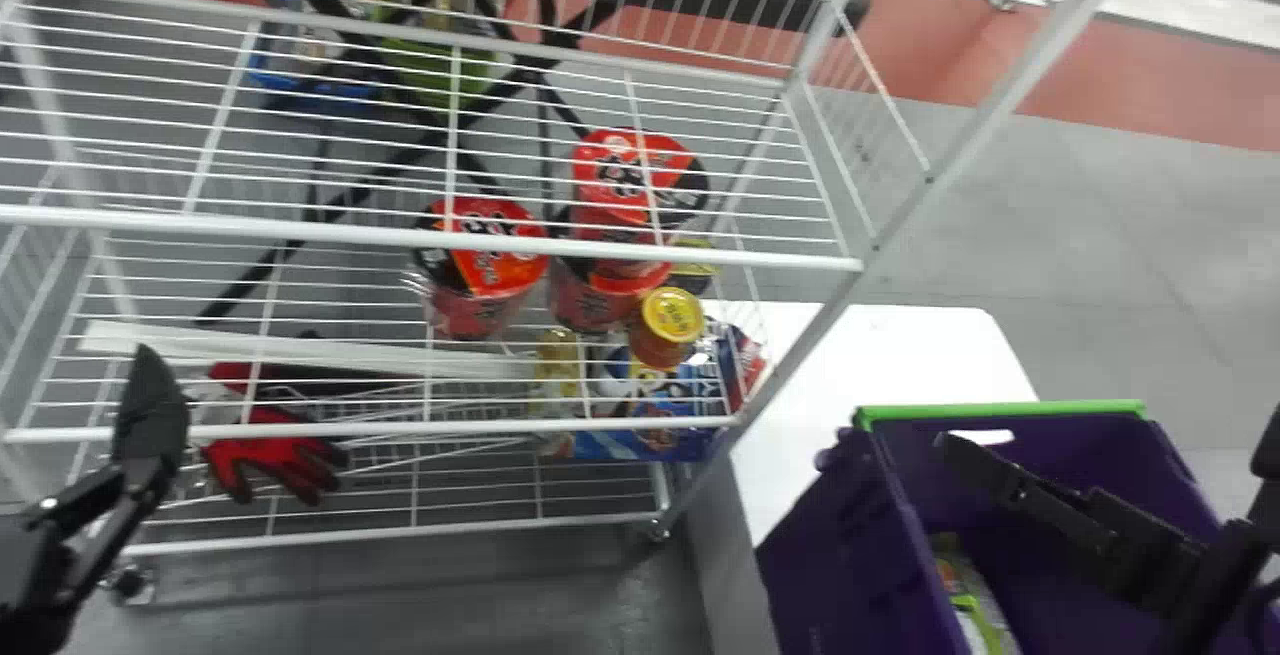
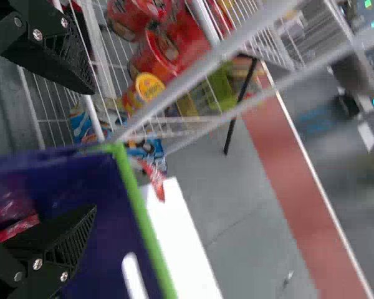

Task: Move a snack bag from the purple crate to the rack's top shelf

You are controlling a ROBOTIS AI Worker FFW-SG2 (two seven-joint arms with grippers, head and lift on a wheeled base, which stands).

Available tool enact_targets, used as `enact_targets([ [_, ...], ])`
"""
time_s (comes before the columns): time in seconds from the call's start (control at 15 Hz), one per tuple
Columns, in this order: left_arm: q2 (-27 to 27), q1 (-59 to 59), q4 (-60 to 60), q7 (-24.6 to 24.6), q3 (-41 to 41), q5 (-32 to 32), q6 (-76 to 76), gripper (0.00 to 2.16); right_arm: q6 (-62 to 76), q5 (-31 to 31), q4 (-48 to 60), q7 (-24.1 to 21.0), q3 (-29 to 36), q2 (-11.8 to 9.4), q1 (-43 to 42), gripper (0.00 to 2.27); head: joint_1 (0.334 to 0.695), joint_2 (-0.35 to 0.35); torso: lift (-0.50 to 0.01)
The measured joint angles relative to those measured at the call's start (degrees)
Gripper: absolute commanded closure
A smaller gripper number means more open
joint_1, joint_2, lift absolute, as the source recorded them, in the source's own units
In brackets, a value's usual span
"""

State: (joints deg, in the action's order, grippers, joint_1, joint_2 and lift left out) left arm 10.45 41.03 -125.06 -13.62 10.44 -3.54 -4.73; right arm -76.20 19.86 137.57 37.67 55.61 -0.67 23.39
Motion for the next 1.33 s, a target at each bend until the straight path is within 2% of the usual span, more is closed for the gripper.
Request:
enact_targets([
  [0.13, 0.12, -0.11, 0.37, 0.00, 0.00, 0.02, 0.20, 0.16, -0.69, -1.96, -3.11, 0.75, 1.46, -3.20, -1.08, 0.18, 0.695, -0.350, -0.448],
  [0.33, 0.31, -0.16, 1.06, -0.28, -0.20, 0.16, 0.30, 0.16, -3.08, -11.17, -9.90, 11.75, 1.94, -8.04, -7.02, 0.19, 0.695, -0.350, -0.448],
  [0.6, 0.97, -1.03, 1.34, 0.16, -0.06, -0.26, 2.54, 0.16, 0.80, -21.45, -21.21, 22.20, 1.04, -14.78, -10.29, 0.19, 0.695, -0.350, -0.448],
  [0.8, 1.14, -2.07, 1.32, 0.32, 0.44, -0.47, 4.60, 0.16, 10.83, -29.85, -28.60, 33.13, -0.68, -17.61, -10.69, 0.18, 0.695, -0.350, -0.448],
  [1.0, 1.08, -2.45, 1.29, 0.29, 0.61, -0.34, 5.62, 0.16, 20.59, -35.57, -34.27, 39.98, -2.17, -19.14, -10.56, 0.18, 0.695, -0.350, -0.448],
  [1.33, 1.06, -2.88, 1.71, 0.18, 0.73, -0.42, 6.45, 0.16, 21.15, -46.48, -45.75, 40.38, -8.39, -22.86, -10.51, 0.10, 0.695, -0.350, -0.448],
])
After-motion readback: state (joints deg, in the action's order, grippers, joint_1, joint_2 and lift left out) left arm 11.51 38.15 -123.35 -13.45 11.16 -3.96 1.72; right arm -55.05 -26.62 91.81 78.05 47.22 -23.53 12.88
